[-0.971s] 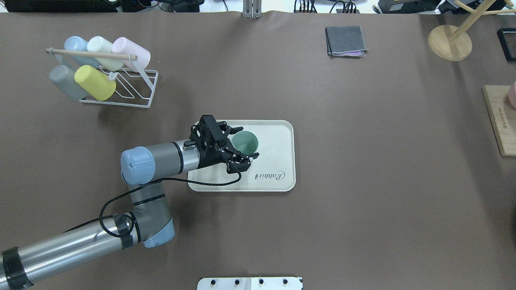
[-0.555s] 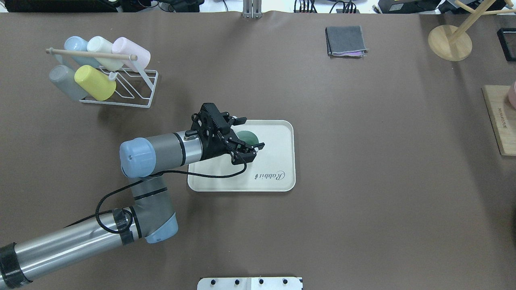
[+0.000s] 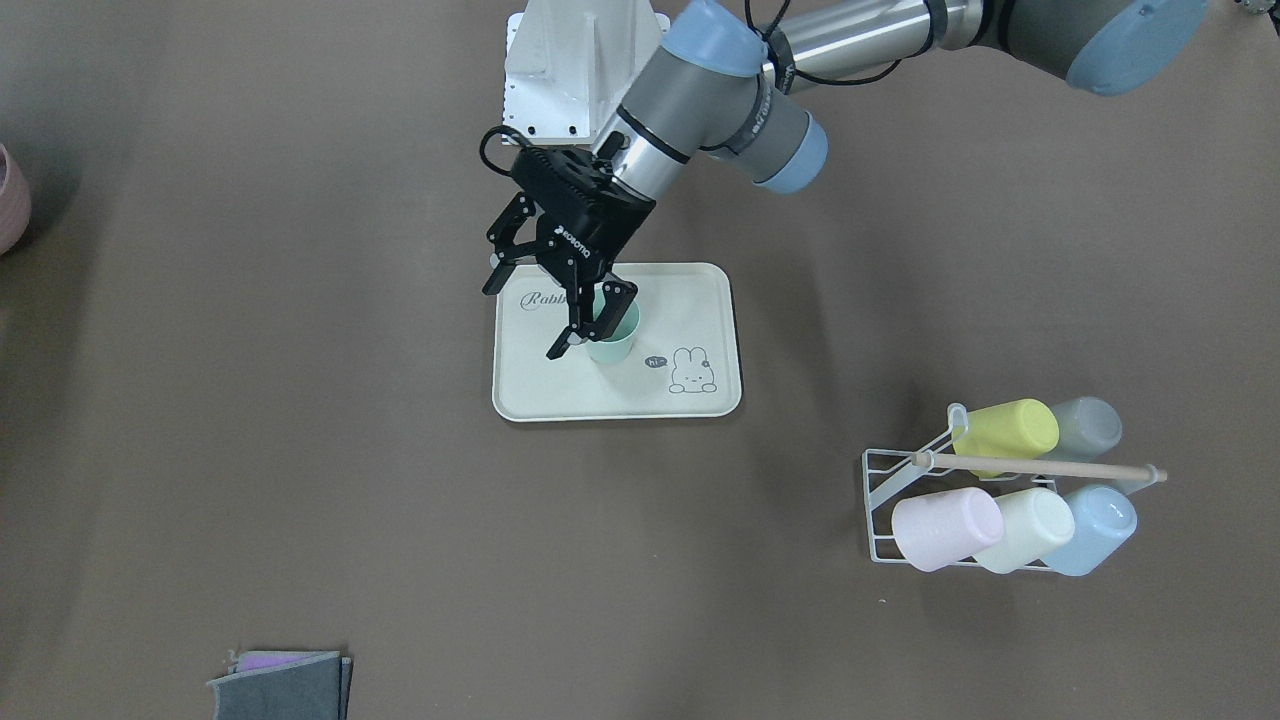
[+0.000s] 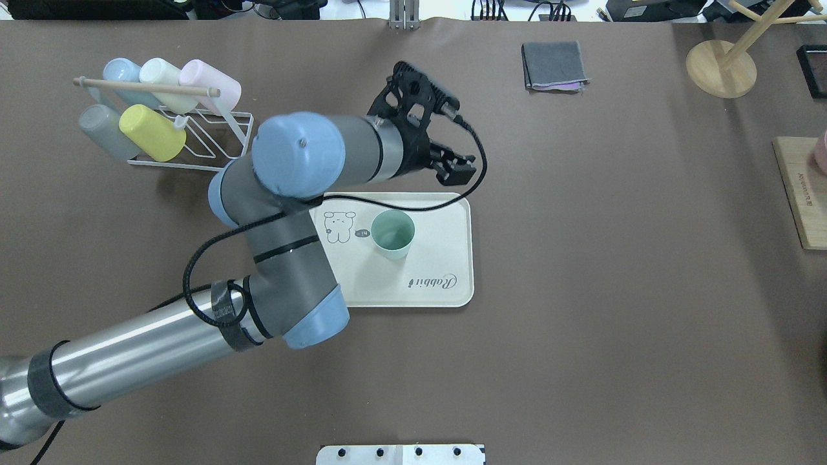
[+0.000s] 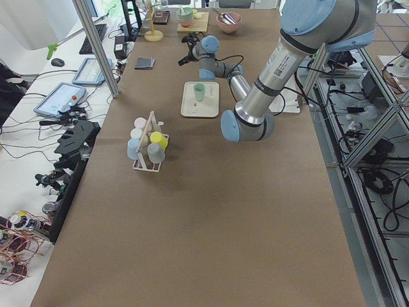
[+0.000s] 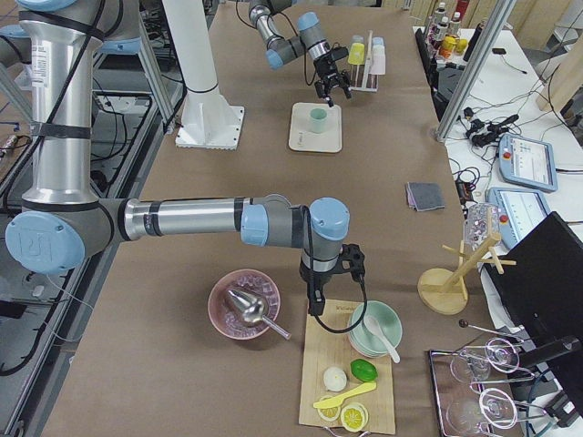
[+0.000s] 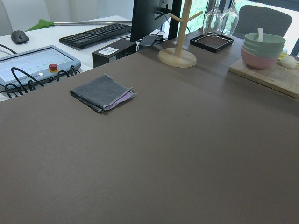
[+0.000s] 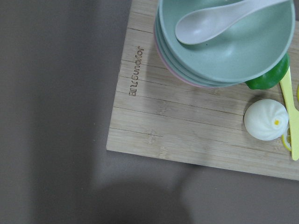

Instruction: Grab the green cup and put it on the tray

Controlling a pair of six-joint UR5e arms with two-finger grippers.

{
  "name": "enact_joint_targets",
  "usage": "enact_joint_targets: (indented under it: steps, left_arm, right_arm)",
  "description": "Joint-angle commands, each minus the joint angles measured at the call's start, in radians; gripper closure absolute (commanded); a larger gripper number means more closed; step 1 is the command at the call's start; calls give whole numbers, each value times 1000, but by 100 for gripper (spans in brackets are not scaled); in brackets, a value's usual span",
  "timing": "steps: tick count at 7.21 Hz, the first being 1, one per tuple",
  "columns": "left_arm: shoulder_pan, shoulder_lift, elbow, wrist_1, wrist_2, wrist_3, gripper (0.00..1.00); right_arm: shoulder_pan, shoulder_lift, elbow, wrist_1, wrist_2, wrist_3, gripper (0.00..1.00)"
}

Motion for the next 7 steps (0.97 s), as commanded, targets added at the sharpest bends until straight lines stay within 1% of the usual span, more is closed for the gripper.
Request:
enact_joint_targets:
  steps: [1, 2, 3, 4, 5, 6, 7]
  left_arm:
    - [-235, -15, -31, 306, -177, 0, 2]
    - [-373, 19, -30, 355, -347, 2, 2]
    - [-460, 101, -31, 369, -453, 20, 2]
    - [-576, 136, -2, 453, -579, 66, 2]
    - [-656, 140, 39, 552, -638, 185, 2]
    - [-712, 186, 65, 634, -646, 304, 2]
    - [-758, 229, 132, 663, -648, 350, 2]
  right_arm:
    - [0, 0, 2, 0, 4, 0, 0]
    - [0, -1, 2, 0, 3, 0, 0]
    - [0, -1, 5, 0, 4, 0, 0]
    - [2, 7, 9, 0, 8, 2, 0]
    - [2, 7, 14, 0, 8, 2, 0]
    - [2, 4, 14, 0, 6, 3, 0]
    - [2, 4, 14, 0, 8, 3, 0]
